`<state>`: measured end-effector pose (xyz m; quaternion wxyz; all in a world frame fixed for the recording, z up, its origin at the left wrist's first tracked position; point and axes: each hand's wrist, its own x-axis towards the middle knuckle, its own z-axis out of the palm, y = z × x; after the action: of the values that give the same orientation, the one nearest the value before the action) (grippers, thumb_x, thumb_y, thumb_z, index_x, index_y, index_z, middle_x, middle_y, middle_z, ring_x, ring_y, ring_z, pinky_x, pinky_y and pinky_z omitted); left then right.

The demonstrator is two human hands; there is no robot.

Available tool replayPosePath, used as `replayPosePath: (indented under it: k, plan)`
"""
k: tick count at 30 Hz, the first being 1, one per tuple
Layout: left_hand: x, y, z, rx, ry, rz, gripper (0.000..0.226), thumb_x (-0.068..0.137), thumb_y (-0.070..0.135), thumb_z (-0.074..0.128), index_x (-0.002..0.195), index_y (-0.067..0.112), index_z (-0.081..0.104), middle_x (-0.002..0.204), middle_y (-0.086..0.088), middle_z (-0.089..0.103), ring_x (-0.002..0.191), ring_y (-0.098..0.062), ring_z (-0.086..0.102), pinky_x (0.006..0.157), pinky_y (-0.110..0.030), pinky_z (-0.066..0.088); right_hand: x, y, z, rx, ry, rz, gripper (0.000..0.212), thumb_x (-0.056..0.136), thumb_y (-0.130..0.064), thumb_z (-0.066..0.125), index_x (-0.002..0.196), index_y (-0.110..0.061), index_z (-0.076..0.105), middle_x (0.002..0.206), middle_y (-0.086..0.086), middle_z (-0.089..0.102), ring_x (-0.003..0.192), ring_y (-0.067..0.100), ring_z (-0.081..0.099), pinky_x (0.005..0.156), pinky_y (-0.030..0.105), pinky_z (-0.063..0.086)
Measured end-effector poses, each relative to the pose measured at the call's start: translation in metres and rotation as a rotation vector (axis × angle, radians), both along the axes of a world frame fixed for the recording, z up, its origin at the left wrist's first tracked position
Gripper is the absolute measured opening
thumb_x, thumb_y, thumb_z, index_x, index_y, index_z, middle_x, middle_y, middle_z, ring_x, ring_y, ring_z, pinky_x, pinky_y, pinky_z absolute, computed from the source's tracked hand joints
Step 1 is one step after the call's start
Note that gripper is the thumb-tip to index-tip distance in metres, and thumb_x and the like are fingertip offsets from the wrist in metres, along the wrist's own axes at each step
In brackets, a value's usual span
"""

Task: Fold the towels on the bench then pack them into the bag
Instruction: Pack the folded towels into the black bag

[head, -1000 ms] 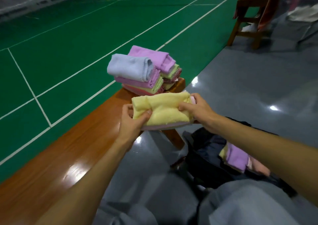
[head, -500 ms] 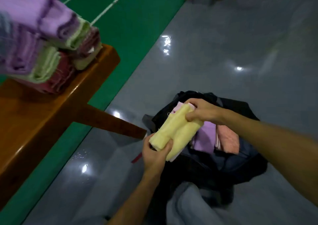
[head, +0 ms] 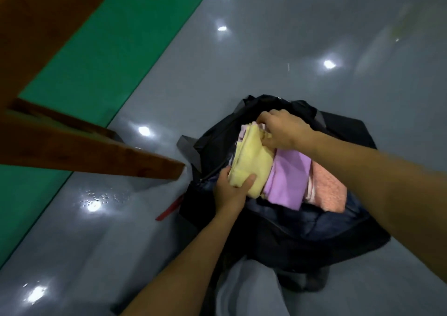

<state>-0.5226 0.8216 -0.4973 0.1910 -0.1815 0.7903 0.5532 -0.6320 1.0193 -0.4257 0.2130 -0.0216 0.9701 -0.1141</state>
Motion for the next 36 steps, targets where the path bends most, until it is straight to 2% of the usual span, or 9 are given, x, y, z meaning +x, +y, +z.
replayPosePath:
  k: [2, 5, 9, 11, 15, 20, 27, 33, 36]
  plan:
    - [0.0, -0.01, 0.011, -0.023, -0.027, -0.053, 0.064, 0.076, 0.032, 0.093, 0.13, 0.017, 0.062, 0.113, 0.003, 0.07, 0.097, -0.014, 0.068, 0.077, -0.027, 0.055, 0.009, -0.003, 0.009, 0.067, 0.066, 0.045, 0.048, 0.093, -0.033, 0.064, 0.138, -0.021, 0.052, 0.132, 0.009, 0.056, 0.117, 0.033, 0.052, 0.091, 0.043, 0.048]
    - [-0.001, -0.023, 0.034, -0.05, -0.018, -0.09, 0.05, 0.079, 0.029, 0.089, 0.12, 0.023, 0.061, 0.11, 0.008, 0.066, 0.093, -0.008, 0.065, 0.069, -0.019, 0.05, 0.024, -0.009, 0.031, 0.071, 0.071, 0.044, 0.05, 0.095, -0.035, 0.067, 0.14, -0.022, 0.05, 0.135, 0.009, 0.053, 0.119, 0.032, 0.051, 0.095, 0.044, 0.048]
    - [-0.003, -0.041, 0.081, -0.108, 0.087, -0.206, 0.032, 0.086, 0.03, 0.082, 0.11, 0.02, 0.064, 0.108, 0.007, 0.067, 0.102, -0.01, 0.064, 0.087, -0.025, 0.052, 0.045, -0.019, 0.075, 0.039, 0.054, 0.065, 0.054, 0.094, -0.039, 0.071, 0.141, -0.022, 0.05, 0.138, 0.009, 0.053, 0.124, 0.032, 0.05, 0.098, 0.045, 0.048]
    - [-0.003, -0.049, 0.115, -0.082, 0.13, -0.229, 0.022, 0.089, 0.026, 0.08, 0.104, 0.019, 0.066, 0.101, 0.005, 0.069, 0.097, -0.009, 0.066, 0.086, -0.023, 0.056, 0.057, -0.028, 0.102, 0.026, 0.049, 0.094, 0.052, 0.095, -0.041, 0.068, 0.141, -0.022, 0.051, 0.138, 0.008, 0.055, 0.125, 0.033, 0.051, 0.098, 0.045, 0.048]
    - [0.002, -0.069, 0.194, -0.087, 0.242, -0.242, 0.015, 0.089, 0.029, 0.079, 0.098, 0.021, 0.07, 0.089, 0.005, 0.073, 0.083, -0.007, 0.07, 0.074, -0.019, 0.057, 0.08, -0.053, 0.163, 0.012, 0.092, 0.158, 0.044, 0.097, -0.043, 0.063, 0.135, -0.023, 0.054, 0.133, 0.005, 0.058, 0.123, 0.031, 0.053, 0.092, 0.042, 0.051]
    - [0.025, -0.113, 0.29, -0.099, 0.405, -0.236, 0.007, 0.092, 0.024, 0.077, 0.095, 0.019, 0.072, 0.083, 0.005, 0.074, 0.078, -0.003, 0.07, 0.074, -0.022, 0.057, 0.108, -0.098, 0.248, -0.048, 0.195, 0.219, 0.036, 0.1, -0.047, 0.058, 0.128, -0.024, 0.058, 0.127, 0.001, 0.062, 0.119, 0.027, 0.058, 0.088, 0.04, 0.052]
    - [0.041, -0.205, 0.412, -0.204, 0.755, -0.137, 0.003, 0.095, 0.024, 0.073, 0.096, 0.021, 0.072, 0.085, 0.009, 0.073, 0.081, -0.007, 0.07, 0.073, -0.021, 0.056, 0.123, -0.194, 0.352, -0.359, 0.366, 0.194, 0.038, 0.102, -0.047, 0.06, 0.131, -0.023, 0.057, 0.131, -0.002, 0.063, 0.117, 0.016, 0.06, 0.099, 0.038, 0.052]
    - [0.007, -0.294, 0.467, -0.264, 0.909, 0.158, 0.016, 0.099, 0.035, 0.067, 0.097, 0.019, 0.065, 0.088, 0.009, 0.068, 0.081, 0.0, 0.065, 0.074, -0.027, 0.053, 0.114, -0.289, 0.396, -0.808, 0.441, -0.055, 0.055, 0.098, -0.057, 0.061, 0.133, -0.018, 0.047, 0.127, -0.001, 0.055, 0.113, 0.016, 0.056, 0.097, 0.039, 0.052]
    - [-0.022, -0.327, 0.481, -0.267, 0.925, 0.342, 0.027, 0.101, 0.037, 0.064, 0.111, 0.013, 0.056, 0.105, -0.003, 0.064, 0.085, 0.002, 0.057, 0.072, -0.012, 0.046, 0.097, -0.327, 0.402, -0.947, 0.43, -0.267, 0.073, 0.088, -0.074, 0.059, 0.135, -0.022, 0.04, 0.133, 0.003, 0.05, 0.117, 0.022, 0.055, 0.101, 0.046, 0.052]
